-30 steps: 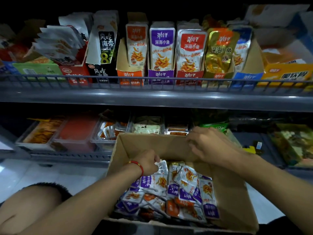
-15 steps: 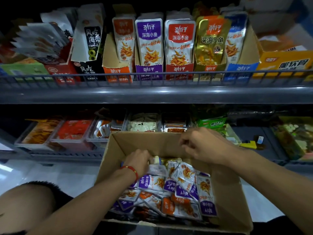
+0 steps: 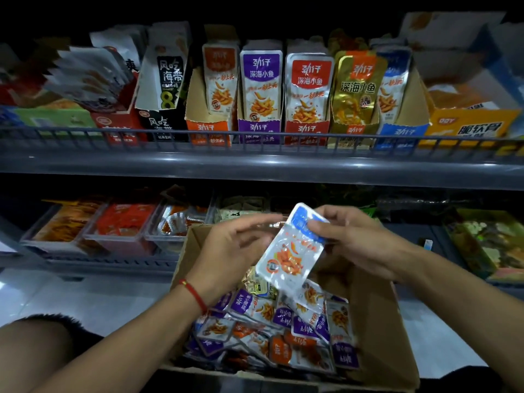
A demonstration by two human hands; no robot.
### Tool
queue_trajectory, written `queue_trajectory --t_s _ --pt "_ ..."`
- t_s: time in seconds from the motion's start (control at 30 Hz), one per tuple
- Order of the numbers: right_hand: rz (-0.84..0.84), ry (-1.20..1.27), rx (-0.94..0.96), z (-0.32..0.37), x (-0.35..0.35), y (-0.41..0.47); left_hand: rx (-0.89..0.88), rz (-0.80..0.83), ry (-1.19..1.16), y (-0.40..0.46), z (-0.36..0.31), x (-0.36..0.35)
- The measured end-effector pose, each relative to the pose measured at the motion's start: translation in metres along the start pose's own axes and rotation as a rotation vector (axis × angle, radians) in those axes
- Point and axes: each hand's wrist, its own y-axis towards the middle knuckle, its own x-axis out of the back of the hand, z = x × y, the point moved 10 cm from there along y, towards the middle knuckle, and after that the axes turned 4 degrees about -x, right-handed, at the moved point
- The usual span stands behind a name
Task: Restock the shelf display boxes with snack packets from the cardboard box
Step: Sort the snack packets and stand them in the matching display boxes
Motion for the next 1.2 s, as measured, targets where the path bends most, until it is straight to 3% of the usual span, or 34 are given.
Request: queue_trajectory --t_s 0.07,0.13,0.2,0.43,0.6,0.7,0.8,0.97,1.2 --pt "-0.069 -0.058 0.086 0.017 0.015 -0.01 0.267 0.012 -0.216 -0.004 0.021 -0.006" --pt "-0.124 -0.114 0.137 0.027 0.025 -0.02 0.41 0.126 -0.294 -0.013 0.029 -0.024" --pt "-0.172 -0.129 0.151 0.03 0.032 -0.027 0.373 0.208 -0.228 -0.017 0.028 -0.038" --pt "-0.355 -0.261 0.282 0.058 0.066 -0.057 0.273 0.117 -0.128 -0.005 0.022 -0.045" --pt "-0.698 -0.685 0.521 0.142 0.118 -0.111 0.29 0.073 -0.071 0.003 0.015 -0.044" --pt "-0.908 -0.813 0.692 0.199 0.15 -0.137 0.274 0.071 -0.017 0.006 0.012 -0.041" --pt "-1.034 -0.898 0.712 0.239 0.173 -0.132 0.268 0.067 -0.006 0.007 0.007 -0.04" --pt "-1.054 -1.034 0.688 0.268 0.179 -0.092 0.292 0.051 -0.017 0.008 0.006 -0.034" --pt "-0.912 -1.245 0.541 0.253 0.176 -0.027 0.286 0.052 0.016 0.015 0.005 -0.029"
